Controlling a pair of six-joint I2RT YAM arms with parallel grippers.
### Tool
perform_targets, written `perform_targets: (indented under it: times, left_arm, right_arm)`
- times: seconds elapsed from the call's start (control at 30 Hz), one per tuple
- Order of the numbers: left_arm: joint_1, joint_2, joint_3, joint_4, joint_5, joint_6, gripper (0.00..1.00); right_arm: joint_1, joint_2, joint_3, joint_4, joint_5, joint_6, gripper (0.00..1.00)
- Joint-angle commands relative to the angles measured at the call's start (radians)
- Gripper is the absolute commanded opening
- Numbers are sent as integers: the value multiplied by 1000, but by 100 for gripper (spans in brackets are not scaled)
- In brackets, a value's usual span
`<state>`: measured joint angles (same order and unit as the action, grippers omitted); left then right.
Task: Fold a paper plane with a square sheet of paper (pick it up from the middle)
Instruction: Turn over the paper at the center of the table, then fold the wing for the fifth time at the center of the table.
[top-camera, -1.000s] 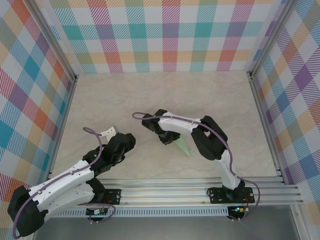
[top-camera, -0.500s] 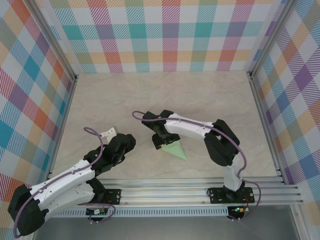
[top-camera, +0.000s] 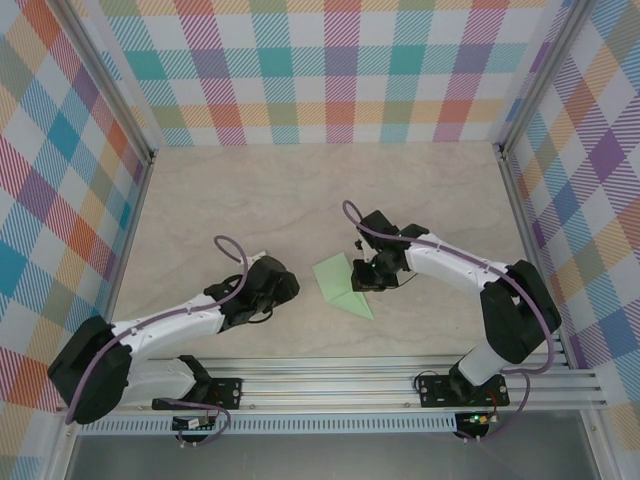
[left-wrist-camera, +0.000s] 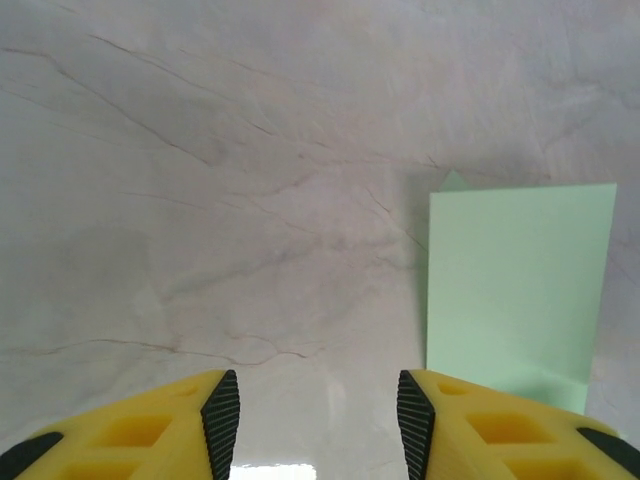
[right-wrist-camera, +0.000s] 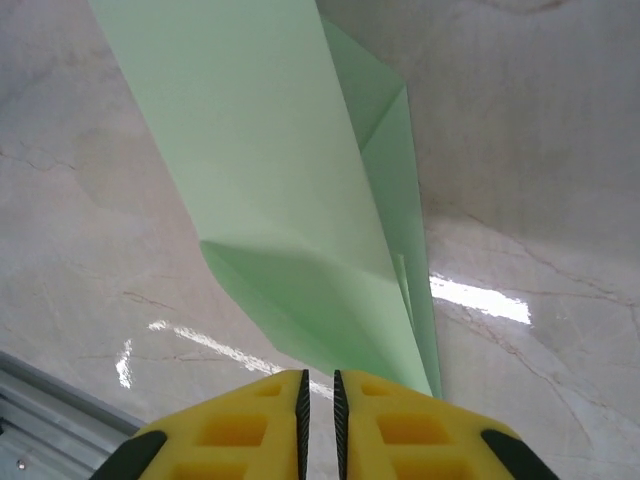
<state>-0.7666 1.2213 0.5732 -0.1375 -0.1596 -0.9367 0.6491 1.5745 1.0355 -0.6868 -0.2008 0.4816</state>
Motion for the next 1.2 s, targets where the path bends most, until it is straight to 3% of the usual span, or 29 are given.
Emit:
perform_targets:
  times: [0.0,0.37,0.53,0.83,1.17]
  left_arm:
    - [12,68,35,103,122,25,47]
    - [-7,176,81,104,157,15,47]
    - [-12,198,103,95,160,17,47]
    - [-20,231,129,90,161,22,47]
    - [-32,251,150,77,169,26,47]
  right_arm:
    - [-15,16,-21,89,-134,-12,15]
    - [-36,58,-25,98,-183,-33,11]
    - [-36,6,-18,35,-52,-24,15]
    - [-34,-23,-50,100,-277,-56,18]
    - [-43,87,-32,112,-170,-35,15]
